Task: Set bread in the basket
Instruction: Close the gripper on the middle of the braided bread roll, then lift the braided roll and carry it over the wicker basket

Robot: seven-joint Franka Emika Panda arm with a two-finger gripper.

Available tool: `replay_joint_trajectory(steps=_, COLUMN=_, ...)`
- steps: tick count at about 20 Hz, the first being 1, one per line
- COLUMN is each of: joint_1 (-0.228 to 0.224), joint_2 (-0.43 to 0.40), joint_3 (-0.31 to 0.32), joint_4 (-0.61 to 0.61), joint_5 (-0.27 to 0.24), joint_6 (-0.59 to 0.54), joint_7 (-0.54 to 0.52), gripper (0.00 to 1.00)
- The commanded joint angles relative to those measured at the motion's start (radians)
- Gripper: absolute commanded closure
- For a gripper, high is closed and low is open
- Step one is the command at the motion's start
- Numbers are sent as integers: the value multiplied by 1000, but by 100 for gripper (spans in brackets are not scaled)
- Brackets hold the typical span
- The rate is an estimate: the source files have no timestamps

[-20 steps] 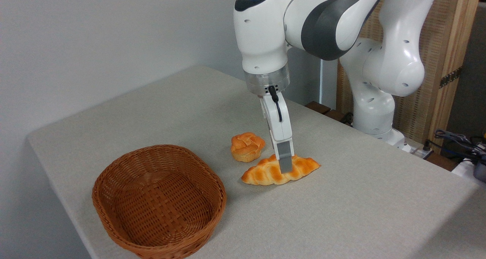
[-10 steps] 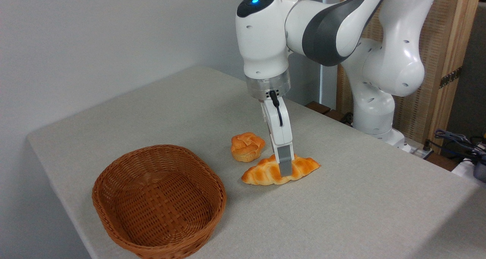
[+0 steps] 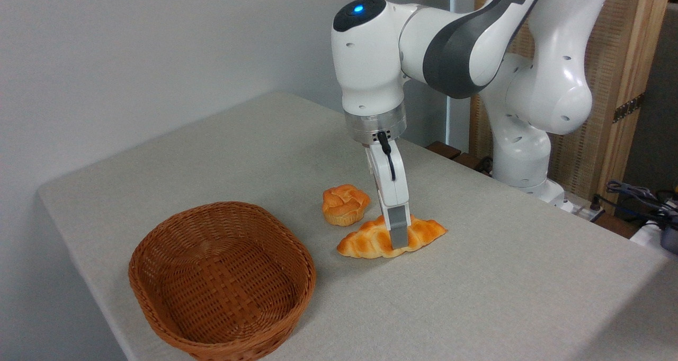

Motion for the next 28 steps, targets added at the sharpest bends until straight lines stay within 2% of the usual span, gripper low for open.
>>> replay_joint_trajectory(steps=1, joint_1=-19, joint_2=-14, joint_3=21, joint_4=-17, joint_5=21, joint_6=21, joint_7=9, gripper=57)
replay_joint_trajectory(steps=21, joint_1=-30, joint_2=-8, joint_3=20, joint_4=-6, joint_5=21, joint_6=6, joint_7=8, gripper=58)
replay_joint_trajectory(steps=22, joint_1=-30, joint_2=-11, joint_3=20, joint_4=-2, joint_5=21, joint_6=4, joint_7=6, gripper=62)
replay_joint_trajectory(steps=24, joint_1=-30, joint_2=-11, joint_3=20, joint_4=36, joint_5=20, joint_6=-46, joint_7=5, gripper=65)
replay_joint_trajectory(steps=26, joint_1=-54, joint_2=-5, joint_3=21, joint_4=102, joint_5=15, joint_6=-120, joint_7=5, gripper=65)
replay_joint_trajectory(steps=28, joint_1=-59, joint_2=11, joint_3=29, joint_4=145, joint_5=9, joint_6=-138, joint_7=0, gripper=65)
